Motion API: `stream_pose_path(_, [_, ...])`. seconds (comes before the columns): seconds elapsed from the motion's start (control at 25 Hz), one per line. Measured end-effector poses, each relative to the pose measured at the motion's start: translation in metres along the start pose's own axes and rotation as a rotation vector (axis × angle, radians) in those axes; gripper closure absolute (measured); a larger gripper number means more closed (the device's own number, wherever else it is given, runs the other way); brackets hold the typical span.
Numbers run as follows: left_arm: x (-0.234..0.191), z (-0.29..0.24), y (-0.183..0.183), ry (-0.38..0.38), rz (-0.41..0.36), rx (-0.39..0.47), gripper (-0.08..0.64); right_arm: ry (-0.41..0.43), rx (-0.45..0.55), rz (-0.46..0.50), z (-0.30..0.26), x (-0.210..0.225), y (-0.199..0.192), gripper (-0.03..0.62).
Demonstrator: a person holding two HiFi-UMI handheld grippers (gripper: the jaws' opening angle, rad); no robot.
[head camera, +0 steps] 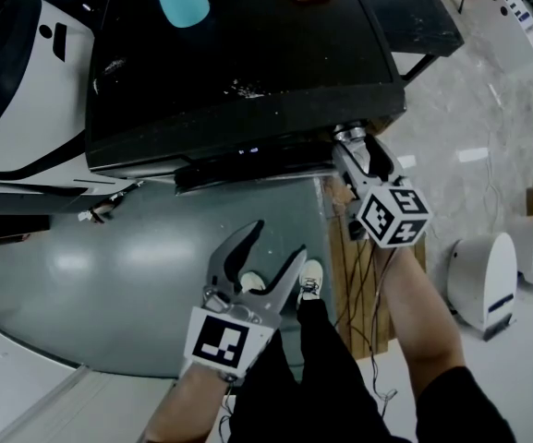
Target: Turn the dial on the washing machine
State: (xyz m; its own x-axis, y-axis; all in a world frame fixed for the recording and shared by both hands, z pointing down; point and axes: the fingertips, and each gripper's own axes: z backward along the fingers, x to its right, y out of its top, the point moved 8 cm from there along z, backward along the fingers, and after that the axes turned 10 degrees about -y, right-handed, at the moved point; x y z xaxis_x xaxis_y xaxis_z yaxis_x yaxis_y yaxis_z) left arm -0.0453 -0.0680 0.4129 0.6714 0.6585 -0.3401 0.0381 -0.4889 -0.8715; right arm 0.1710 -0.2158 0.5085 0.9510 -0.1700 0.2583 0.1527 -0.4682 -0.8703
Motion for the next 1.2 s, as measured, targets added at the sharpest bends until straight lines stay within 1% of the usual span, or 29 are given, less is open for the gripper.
stream_pose_path(0.08, [0.001,0.000,0.000,-0.001,-0.001,0.001,0.312,-0.014,0.012,0.083,0.002,-0.001,0.002,0.296])
stream_pose_path(0.2, [0.001,0.001,0.000,0.000,-0.001,0.001,0.312,-0.035,0.041,0.252,0.003,-0.007,0.006,0.296])
stream_pose_path(0.28, [0.002,0.001,-0.001,0.001,0.001,0.000,0.313,-0.045,0.054,0.331,0.003,-0.010,0.007,0.298])
stream_pose_path(0.4, [0.002,0.002,-0.002,0.004,-0.002,0.004,0.313,-0.058,0.056,0.380,0.002,-0.012,0.007,0.302])
stream_pose_path(0.6, [0.000,0.005,-0.005,0.010,0.002,0.004,0.311,-0.066,0.061,0.405,0.000,-0.015,0.006,0.322])
stream_pose_path(0.72, [-0.001,0.006,-0.005,0.015,0.003,0.007,0.313,-0.064,0.058,0.363,0.000,-0.014,0.004,0.324])
stream_pose_path(0.8, [-0.002,0.007,-0.006,0.018,0.006,0.008,0.311,-0.051,0.053,0.286,0.000,-0.011,0.003,0.325])
stream_pose_path(0.88, [-0.002,0.007,-0.007,0.019,0.007,0.008,0.311,-0.030,0.046,0.167,-0.001,-0.007,0.002,0.325])
stream_pose_path(1.0, [-0.001,0.007,-0.008,0.018,0.010,0.006,0.313,0.025,0.030,-0.058,-0.002,0.000,-0.001,0.324])
stream_pose_path(1.04, [-0.001,0.007,-0.009,0.018,0.012,0.005,0.312,0.040,0.027,-0.113,-0.002,0.002,-0.002,0.324])
stream_pose_path(1.12, [0.000,0.007,-0.010,0.016,0.012,0.005,0.313,0.055,0.028,-0.163,-0.002,0.004,-0.002,0.324])
stream_pose_path(1.2, [0.000,0.007,-0.011,0.015,0.009,0.005,0.312,0.052,0.034,-0.157,-0.002,0.004,-0.003,0.322])
